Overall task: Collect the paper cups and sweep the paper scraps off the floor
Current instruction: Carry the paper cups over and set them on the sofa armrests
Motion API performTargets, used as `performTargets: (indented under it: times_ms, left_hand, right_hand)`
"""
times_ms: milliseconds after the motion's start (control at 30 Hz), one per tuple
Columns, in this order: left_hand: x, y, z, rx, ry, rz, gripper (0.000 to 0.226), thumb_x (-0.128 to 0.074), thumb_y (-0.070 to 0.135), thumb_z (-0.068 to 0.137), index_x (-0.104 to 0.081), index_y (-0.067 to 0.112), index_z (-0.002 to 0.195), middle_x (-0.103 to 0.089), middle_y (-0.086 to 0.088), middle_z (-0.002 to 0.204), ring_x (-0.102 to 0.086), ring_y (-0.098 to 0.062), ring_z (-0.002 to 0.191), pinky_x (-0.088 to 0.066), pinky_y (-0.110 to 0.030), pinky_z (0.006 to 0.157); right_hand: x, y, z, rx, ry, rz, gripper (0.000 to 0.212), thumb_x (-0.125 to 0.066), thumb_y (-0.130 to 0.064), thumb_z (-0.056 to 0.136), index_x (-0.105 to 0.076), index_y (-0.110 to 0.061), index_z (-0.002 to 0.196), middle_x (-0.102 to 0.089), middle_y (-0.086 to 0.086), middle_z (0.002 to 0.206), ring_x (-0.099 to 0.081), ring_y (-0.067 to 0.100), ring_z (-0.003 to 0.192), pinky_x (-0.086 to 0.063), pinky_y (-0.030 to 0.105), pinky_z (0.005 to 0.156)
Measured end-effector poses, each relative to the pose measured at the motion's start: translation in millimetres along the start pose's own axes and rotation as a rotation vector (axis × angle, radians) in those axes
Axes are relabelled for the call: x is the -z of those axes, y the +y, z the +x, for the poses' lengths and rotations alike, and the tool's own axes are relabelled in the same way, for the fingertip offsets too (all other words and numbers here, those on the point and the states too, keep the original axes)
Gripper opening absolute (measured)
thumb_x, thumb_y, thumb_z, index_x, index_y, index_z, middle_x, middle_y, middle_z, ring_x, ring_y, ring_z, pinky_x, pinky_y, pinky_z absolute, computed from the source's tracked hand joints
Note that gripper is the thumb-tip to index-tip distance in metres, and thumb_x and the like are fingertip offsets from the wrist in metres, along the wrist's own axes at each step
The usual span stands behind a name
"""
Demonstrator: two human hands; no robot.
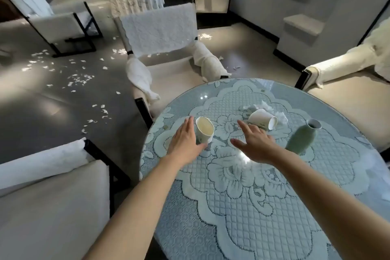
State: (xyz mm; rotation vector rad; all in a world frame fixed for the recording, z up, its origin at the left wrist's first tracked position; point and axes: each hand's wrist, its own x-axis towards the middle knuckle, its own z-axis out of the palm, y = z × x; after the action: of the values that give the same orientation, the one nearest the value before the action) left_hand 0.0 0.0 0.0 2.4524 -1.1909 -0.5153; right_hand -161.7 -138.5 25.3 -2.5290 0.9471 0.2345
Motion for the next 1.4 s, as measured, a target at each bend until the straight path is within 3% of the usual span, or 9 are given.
performTargets:
  times_ms: [233, 400, 600, 733, 867, 1000, 1133, 1233, 1400]
  left_hand:
    - [-44, -7, 58, 0.06, 0.009, -0.193, 0.124, -0.075, 0.041, 0.075, 0.026, 0.022, 0.145, 0.021, -0.015, 0.155, 0.006, -0.034, 0.145, -0.007, -0.046, 0.116]
    - [-45, -26, 92, -0.043, 0.092, -0.394, 0.116, -0.075, 0.037, 0.077, 0.014, 0.021, 0.148, -0.019, -0.012, 0.154, -0.032, -0.028, 0.135, -0.035, -0.036, 0.103]
    - [0, -84, 143, -0.127, 0.286, -0.353, 0.114, -0.082, 0.041, 0.066, -0.003, 0.026, 0.146, -0.036, -0.018, 0.145, -0.042, -0.032, 0.128, -0.044, -0.047, 0.099]
    - [22, -124, 167, -0.232, 0.261, -0.295, 0.111, -0.065, 0.07, 0.061, -0.008, 0.027, 0.146, -0.047, -0.019, 0.137, -0.051, -0.034, 0.12, -0.049, -0.046, 0.094]
    - [25, -145, 176, -0.33, 0.214, -0.235, 0.106, -0.061, 0.068, 0.062, -0.011, 0.025, 0.145, -0.053, -0.016, 0.132, -0.055, -0.031, 0.117, -0.052, -0.041, 0.09]
    - [25, -147, 183, -0.401, 0.15, -0.246, 0.105, -0.054, 0.079, 0.064, -0.005, 0.031, 0.144, -0.051, -0.013, 0.136, -0.052, -0.028, 0.121, -0.049, -0.038, 0.095]
    - [19, -125, 190, -0.424, 0.085, -0.273, 0.102, -0.058, 0.075, 0.065, -0.008, 0.033, 0.143, -0.05, -0.016, 0.136, -0.051, -0.032, 0.122, -0.044, -0.038, 0.096]
    - [13, -95, 194, -0.417, -0.012, -0.295, 0.106, -0.069, 0.064, 0.064, 0.003, 0.044, 0.139, -0.041, -0.015, 0.144, -0.045, -0.03, 0.127, -0.046, -0.043, 0.096]
    - [-4, -53, 200, -0.439, -0.089, -0.377, 0.112, -0.058, 0.072, 0.062, 0.014, 0.04, 0.142, -0.044, -0.013, 0.14, -0.054, -0.027, 0.119, -0.053, -0.044, 0.089]
  right_hand:
    - [-4, 1, 55, -0.036, -0.06, 0.16, 0.07, -0.037, -0.05, 0.097, -0.009, -0.019, 0.153, -0.025, 0.014, 0.153, -0.026, 0.028, 0.141, -0.025, 0.041, 0.112]
    - [-3, -12, 94, -0.069, -0.011, 0.207, 0.057, -0.038, -0.04, 0.1, -0.025, -0.014, 0.149, -0.039, 0.013, 0.147, -0.038, 0.026, 0.135, -0.03, 0.037, 0.11]
    - [-23, -37, 153, -0.124, 0.082, 0.29, 0.047, -0.056, -0.026, 0.094, -0.044, -0.017, 0.139, -0.055, 0.009, 0.132, -0.057, 0.02, 0.114, -0.044, 0.032, 0.102]
    - [-51, -59, 190, -0.15, -0.035, 0.291, 0.06, -0.062, -0.027, 0.09, -0.037, -0.025, 0.145, -0.046, 0.008, 0.137, -0.057, 0.018, 0.11, -0.044, 0.033, 0.103]
    - [-75, -70, 207, -0.134, -0.06, 0.224, 0.061, -0.067, -0.02, 0.086, -0.041, -0.024, 0.142, -0.041, 0.004, 0.134, -0.054, 0.017, 0.11, -0.046, 0.031, 0.101]
    - [-84, -68, 211, -0.14, 0.041, 0.25, 0.019, -0.058, -0.008, 0.092, -0.067, -0.007, 0.109, -0.059, 0.008, 0.108, -0.059, 0.016, 0.087, -0.053, 0.028, 0.085]
    - [-36, -67, 209, -0.306, 0.401, 0.626, 0.011, -0.068, -0.011, 0.086, -0.072, -0.007, 0.096, -0.07, 0.002, 0.089, -0.056, 0.003, 0.07, -0.046, 0.01, 0.067]
    - [6, -78, 202, -0.214, 0.46, 0.778, 0.008, -0.072, -0.014, 0.082, -0.072, -0.012, 0.09, -0.071, 0.0, 0.081, -0.061, 0.007, 0.07, -0.051, 0.017, 0.068]
    - [6, -75, 195, -0.213, 0.356, 0.335, 0.019, -0.068, -0.027, 0.086, -0.071, -0.021, 0.103, -0.066, -0.003, 0.104, -0.055, 0.013, 0.099, -0.04, 0.031, 0.094]
